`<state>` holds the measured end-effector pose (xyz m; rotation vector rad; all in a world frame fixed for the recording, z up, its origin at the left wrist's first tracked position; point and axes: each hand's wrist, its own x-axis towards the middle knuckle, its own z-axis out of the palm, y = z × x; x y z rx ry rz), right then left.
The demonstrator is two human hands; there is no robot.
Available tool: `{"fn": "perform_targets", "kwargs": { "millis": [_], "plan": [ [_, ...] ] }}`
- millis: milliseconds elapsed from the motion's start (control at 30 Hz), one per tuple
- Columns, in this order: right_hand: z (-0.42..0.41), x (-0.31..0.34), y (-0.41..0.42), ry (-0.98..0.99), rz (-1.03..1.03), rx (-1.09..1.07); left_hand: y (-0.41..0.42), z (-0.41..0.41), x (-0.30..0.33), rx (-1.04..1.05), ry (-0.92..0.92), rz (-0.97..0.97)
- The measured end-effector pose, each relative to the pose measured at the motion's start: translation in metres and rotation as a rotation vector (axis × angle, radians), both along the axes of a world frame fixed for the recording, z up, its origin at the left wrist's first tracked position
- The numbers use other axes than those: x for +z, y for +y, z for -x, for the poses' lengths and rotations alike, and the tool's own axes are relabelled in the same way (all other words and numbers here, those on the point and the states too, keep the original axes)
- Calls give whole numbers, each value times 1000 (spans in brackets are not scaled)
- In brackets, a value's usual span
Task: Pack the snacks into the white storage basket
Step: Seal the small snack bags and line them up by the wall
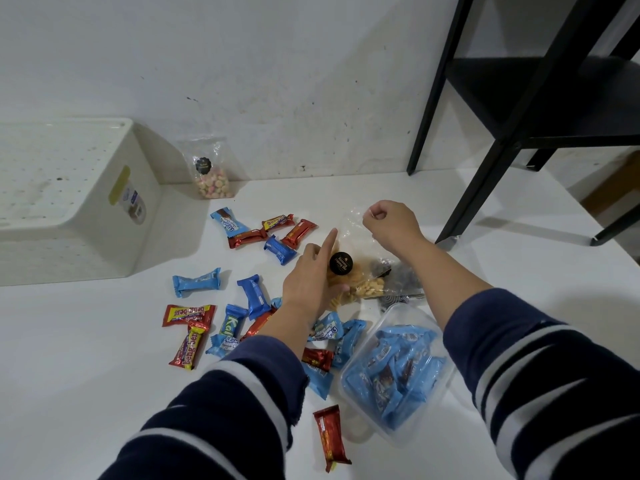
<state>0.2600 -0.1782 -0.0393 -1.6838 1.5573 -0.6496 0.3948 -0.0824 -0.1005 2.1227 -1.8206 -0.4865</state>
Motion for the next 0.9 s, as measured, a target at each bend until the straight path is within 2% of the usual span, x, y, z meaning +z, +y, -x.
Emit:
{"fn": "perform_targets", "kwargs": {
  "millis": [400,700,900],
  "plan": [
    [-10,4,2,-19,36,-25,2,-1,-2,-20,28,16],
    [-16,6,0,78,70,-17,2,-3,-4,-5,47,-1],
    [-7,14,4,-22,-124,50,-2,-10,-9,41,114,0]
  ]
}}
